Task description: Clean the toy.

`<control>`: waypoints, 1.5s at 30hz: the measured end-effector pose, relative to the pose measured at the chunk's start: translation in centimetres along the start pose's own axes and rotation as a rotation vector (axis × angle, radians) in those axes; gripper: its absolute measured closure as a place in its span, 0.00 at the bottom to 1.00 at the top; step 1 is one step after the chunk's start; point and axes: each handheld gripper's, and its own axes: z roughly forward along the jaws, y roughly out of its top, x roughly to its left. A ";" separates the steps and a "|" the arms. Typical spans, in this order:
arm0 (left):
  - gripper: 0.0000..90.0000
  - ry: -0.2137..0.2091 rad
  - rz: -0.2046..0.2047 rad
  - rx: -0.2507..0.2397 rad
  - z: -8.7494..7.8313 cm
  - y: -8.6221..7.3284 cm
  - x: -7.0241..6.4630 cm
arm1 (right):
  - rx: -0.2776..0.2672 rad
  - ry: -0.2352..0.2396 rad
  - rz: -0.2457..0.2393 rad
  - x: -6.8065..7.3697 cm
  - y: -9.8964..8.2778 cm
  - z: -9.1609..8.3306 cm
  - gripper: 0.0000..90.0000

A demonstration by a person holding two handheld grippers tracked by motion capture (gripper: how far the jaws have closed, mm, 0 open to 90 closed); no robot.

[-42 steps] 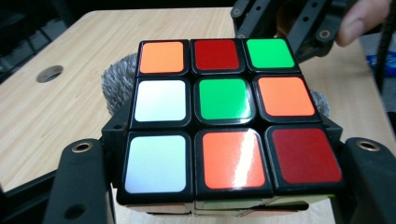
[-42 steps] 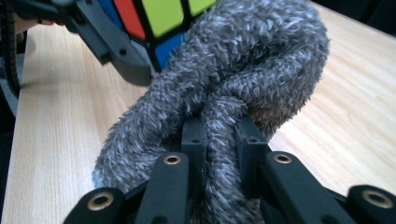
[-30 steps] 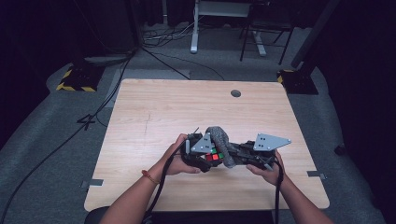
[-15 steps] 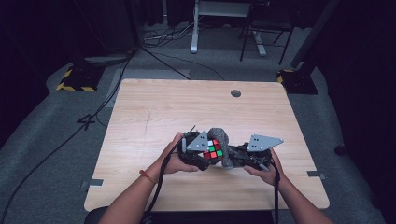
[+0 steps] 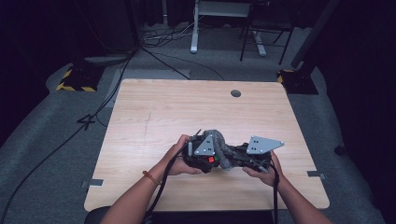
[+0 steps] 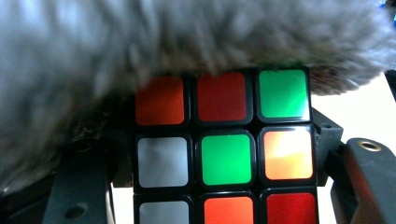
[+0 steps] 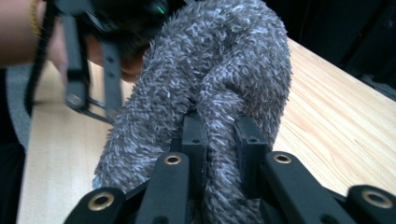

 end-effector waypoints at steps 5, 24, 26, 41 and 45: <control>0.37 0.012 -0.033 -0.064 -1.3 0.0 0.6 | 0.076 -0.013 0.036 -1.1 -0.9 0.4 0.87; 0.37 0.010 -0.003 -0.004 -0.1 0.2 -0.2 | 0.019 -0.003 0.022 -0.3 -0.2 0.1 0.86; 0.37 0.010 -0.006 -0.017 -0.4 0.2 0.0 | 0.048 -0.017 0.039 -0.7 -0.5 0.3 0.86; 0.36 0.017 -0.037 -0.040 -1.6 -0.2 0.8 | 0.076 0.058 0.030 -0.7 -1.0 0.7 0.86; 0.36 -0.001 -0.029 -0.016 -1.0 -0.1 0.4 | 0.047 0.050 0.006 -0.1 -0.5 0.4 0.87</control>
